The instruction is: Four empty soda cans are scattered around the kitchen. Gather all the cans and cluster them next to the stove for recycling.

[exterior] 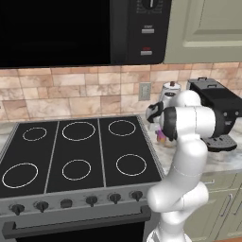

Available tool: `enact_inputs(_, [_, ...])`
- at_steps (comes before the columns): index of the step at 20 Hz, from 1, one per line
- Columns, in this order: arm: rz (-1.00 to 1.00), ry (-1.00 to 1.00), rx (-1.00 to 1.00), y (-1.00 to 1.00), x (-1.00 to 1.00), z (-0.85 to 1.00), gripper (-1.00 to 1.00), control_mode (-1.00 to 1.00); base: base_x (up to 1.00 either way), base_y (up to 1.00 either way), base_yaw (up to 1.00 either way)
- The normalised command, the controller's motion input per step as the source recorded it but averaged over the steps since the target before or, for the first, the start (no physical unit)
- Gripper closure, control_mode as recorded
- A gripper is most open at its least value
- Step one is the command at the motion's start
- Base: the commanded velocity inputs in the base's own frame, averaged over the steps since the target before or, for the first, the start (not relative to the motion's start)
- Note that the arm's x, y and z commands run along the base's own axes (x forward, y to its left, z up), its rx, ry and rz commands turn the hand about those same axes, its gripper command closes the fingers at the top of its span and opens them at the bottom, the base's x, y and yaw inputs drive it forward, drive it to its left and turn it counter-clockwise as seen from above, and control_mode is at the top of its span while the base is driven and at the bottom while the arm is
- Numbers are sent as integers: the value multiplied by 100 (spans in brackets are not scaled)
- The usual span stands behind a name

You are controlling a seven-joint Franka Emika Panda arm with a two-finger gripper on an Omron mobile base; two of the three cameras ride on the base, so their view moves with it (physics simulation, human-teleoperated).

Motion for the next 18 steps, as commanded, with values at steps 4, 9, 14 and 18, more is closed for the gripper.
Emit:
enact_inputs(4, [0, -2, 0, -2, 3, -44, 100, -100, 0, 0, 0])
enact_inputs(9, [0, -8, 0, 1, -13, -40, 100, -100, 0, 0, 0])
enact_inputs(14, [0, -3, 2, 0, -6, -28, 100, -100, 0, 0, 0])
enact_inputs(18, [0, -1, 2, 1, 0, -22, -100, -100, 0, 0, 0])
